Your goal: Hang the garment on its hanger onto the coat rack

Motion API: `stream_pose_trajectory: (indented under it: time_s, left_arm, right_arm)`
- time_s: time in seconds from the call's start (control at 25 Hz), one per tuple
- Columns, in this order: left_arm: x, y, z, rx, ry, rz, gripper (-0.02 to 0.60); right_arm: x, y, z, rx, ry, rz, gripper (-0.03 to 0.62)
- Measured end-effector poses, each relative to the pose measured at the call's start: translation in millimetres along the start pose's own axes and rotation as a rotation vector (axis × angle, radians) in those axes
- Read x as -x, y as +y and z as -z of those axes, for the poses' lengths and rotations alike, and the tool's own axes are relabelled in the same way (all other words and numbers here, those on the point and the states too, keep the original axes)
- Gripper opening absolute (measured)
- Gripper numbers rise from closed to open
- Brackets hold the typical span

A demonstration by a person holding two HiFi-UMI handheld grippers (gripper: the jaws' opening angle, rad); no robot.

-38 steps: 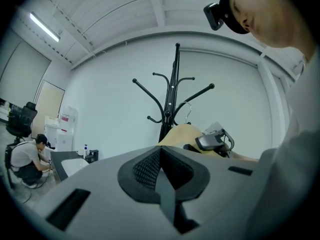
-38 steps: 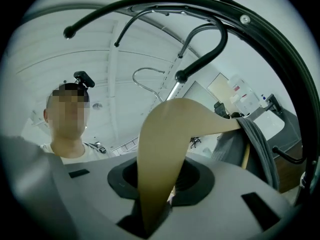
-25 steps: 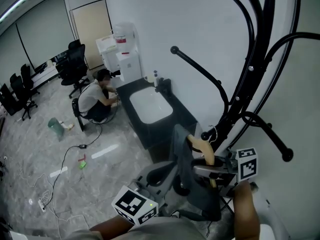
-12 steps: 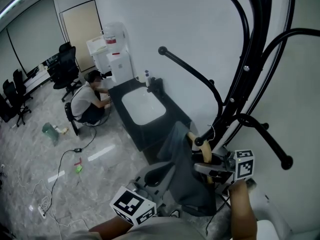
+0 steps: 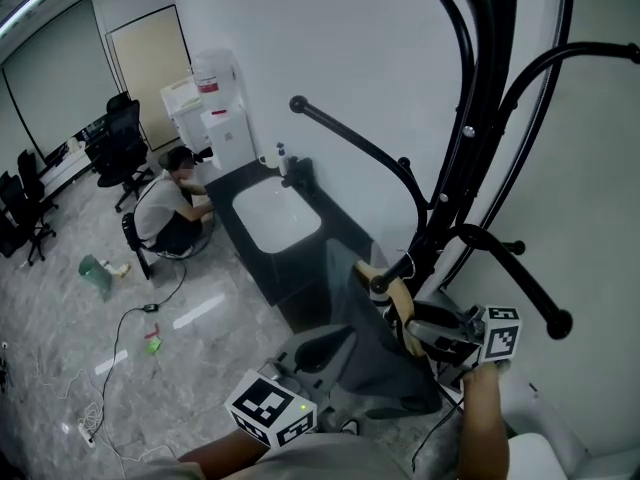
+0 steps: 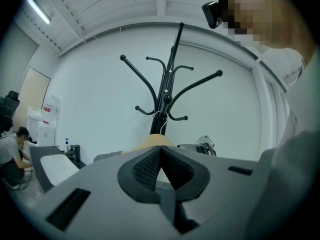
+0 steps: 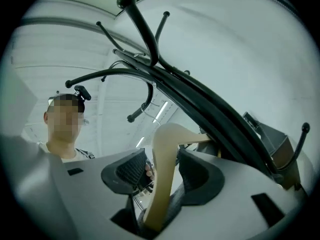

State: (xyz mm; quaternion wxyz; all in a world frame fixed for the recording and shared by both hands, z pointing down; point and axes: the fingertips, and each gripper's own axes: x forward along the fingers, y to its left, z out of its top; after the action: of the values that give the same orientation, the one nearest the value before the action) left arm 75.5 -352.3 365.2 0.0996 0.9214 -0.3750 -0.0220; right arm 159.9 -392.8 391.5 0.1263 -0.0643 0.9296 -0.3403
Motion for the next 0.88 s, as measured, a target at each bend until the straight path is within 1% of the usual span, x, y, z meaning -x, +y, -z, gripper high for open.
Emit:
stream_pose_trajectory:
  time_s: [0.08, 0.16, 0.2, 0.28, 0.36, 0.4, 0.48, 0.56, 0.64, 0.88]
  left_arm:
    - [-5.5, -2.4, 3.1, 0.006, 0.009, 0.013, 0.006]
    - [-11.4, -5.9, 7.1, 0.006, 0.022, 0.027, 0.006]
    - [-14.3, -8.0, 9.4, 0.003, 0.030, 0.034, 0.006]
    - [-19.3, -12.5, 13.4, -0.006, 0.045, 0.048, 0.006]
    - [-23.0, -17.5, 15.1, -0.011, 0.052, 0.066, 0.006]
    - [-24.3, -20.1, 14.9, -0.012, 0.052, 0.075, 0.006]
    - [-25.6, -24.9, 13.7, -0.014, 0.048, 0.089, 0.006]
    - [-25.7, -29.7, 13.5, -0.016, 0.046, 0.100, 0.006]
    - [-25.8, -34.1, 14.1, -0.019, 0.047, 0.113, 0.006]
    - [-22.1, -41.1, 14.1, -0.025, 0.047, 0.136, 0.006]
  right_arm:
    - [5.7, 0.0, -2.5, 0.022, -0.017, 0.047, 0.213]
    - [13.5, -1.1, -7.4, 0.063, -0.045, 0.131, 0.213]
    - [19.6, -1.9, -11.4, 0.101, -0.065, 0.199, 0.210]
    - [35.3, -0.2, -20.4, 0.223, -0.107, 0.382, 0.193]
    - [48.7, 10.4, -25.9, 0.355, -0.142, 0.570, 0.147]
    - [52.0, 19.0, -26.0, 0.414, -0.153, 0.644, 0.113]
    - [50.4, 38.4, -20.9, 0.514, -0.151, 0.744, 0.053]
    - [43.5, 55.6, -12.7, 0.580, -0.137, 0.783, 0.024]
    - [36.6, 66.1, -6.1, 0.606, -0.131, 0.787, 0.017]
    - [23.3, 71.1, 8.2, 0.588, -0.111, 0.770, 0.015]
